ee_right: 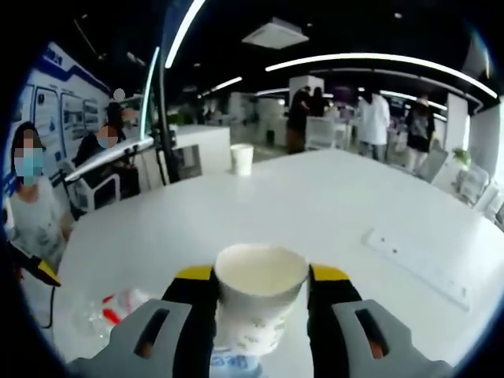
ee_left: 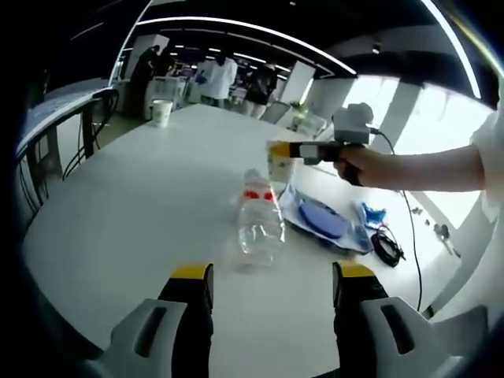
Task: Arrange the tabletop items into an orderly group along one side of the table until the central work area is clear of visible clutter.
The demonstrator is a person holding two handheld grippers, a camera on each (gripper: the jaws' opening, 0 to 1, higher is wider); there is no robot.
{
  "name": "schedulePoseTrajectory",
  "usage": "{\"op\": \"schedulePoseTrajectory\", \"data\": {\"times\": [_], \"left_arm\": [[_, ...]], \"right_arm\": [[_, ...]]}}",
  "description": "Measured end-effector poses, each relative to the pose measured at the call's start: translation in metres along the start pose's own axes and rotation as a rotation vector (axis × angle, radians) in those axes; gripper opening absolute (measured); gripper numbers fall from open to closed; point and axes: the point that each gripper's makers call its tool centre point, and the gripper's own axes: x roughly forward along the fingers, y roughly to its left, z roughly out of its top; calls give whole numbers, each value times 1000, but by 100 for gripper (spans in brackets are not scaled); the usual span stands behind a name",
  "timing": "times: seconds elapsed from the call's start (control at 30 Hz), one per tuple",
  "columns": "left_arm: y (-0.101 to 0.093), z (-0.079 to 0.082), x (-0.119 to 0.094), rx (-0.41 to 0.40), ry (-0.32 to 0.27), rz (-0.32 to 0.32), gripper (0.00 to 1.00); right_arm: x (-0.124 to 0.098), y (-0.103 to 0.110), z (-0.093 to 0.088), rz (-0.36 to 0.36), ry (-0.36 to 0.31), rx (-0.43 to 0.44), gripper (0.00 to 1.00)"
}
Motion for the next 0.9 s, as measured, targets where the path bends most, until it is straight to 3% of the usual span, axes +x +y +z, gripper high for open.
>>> {"op": "schedulePoseTrajectory", "data": {"times": [0.47, 0.73, 0.9], "left_arm": [[2, -4, 6, -5, 8, 9, 57], [5, -5, 5, -12, 14, 16, 57], [7, -5, 5, -14, 14, 20, 57]], "right_arm": [[12, -10, 2, 1, -42, -19, 37], [15, -7, 4, 4, -57, 1, 37], [18, -4, 8, 20, -101, -7, 37]]}}
